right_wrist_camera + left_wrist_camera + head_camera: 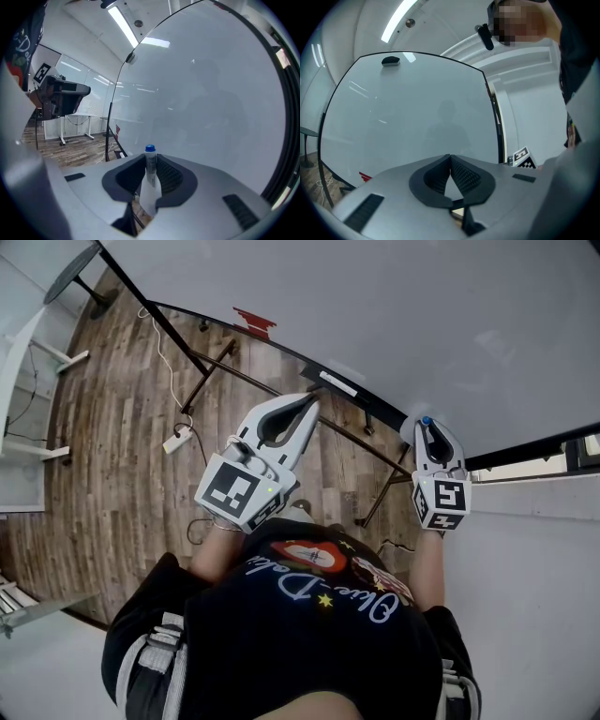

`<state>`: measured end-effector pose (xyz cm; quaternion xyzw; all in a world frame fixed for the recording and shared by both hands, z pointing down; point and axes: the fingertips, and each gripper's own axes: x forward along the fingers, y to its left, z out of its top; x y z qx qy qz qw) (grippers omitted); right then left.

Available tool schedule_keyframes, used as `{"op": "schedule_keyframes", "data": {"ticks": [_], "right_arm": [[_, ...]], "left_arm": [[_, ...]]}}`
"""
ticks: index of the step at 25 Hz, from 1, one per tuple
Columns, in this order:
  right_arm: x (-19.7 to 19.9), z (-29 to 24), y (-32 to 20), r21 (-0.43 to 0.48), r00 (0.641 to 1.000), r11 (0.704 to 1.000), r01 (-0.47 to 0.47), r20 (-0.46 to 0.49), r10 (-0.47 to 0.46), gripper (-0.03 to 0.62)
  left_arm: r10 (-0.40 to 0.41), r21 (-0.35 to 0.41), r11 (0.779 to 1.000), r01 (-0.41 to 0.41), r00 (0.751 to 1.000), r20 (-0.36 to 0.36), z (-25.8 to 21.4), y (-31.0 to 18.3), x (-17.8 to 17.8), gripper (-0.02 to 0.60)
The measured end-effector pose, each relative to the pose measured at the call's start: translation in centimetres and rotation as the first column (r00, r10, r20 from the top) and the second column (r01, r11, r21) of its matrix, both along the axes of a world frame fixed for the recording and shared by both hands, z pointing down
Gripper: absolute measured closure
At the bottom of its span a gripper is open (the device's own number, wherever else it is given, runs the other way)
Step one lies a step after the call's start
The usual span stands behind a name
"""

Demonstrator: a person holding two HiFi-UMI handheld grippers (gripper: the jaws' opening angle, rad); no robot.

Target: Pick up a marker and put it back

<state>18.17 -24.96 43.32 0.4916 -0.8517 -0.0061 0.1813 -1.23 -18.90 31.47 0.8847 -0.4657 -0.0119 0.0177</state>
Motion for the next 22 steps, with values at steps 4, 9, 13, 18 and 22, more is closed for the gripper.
{"op": "schedule_keyframes", "data": {"ticks": [4, 9, 13, 18, 22], "right_arm": [[-0.54, -0.01, 0.14, -0.003, 1.0, 1.0, 0.02, -0.011, -0.02, 0.519], [-0.7, -0.02, 0.21, -0.007, 1.0, 1.0, 0.024, -0.019, -0.024, 0.511], [-0.88, 0.1, 0.19, -0.012, 0.999, 0.999, 0.031, -0.02, -0.031, 0.496], [-1.1, 0.2, 0.31, -0.018, 0.999, 0.999, 0.038, -0.017, -0.039, 0.484], [-1.13, 0.24, 0.38, -0.019, 0.999, 0.999, 0.036, -0.012, -0.037, 0.484]], "left_arm": [[-0.004, 0.003, 1.0, 0.004, 1.0, -0.003, -0.19, 0.11, -0.23, 0.578], [-0.006, 0.003, 1.0, 0.006, 1.0, -0.004, -0.21, 0.31, -0.29, 0.578], [-0.011, 0.001, 1.0, 0.011, 1.0, -0.006, -0.11, 0.38, -0.39, 0.578], [-0.016, 0.001, 1.0, 0.016, 1.0, -0.009, -0.07, 0.61, -0.56, 0.578], [-0.018, 0.0, 1.0, 0.018, 1.0, -0.008, -0.06, 0.78, -0.62, 0.578]]}}
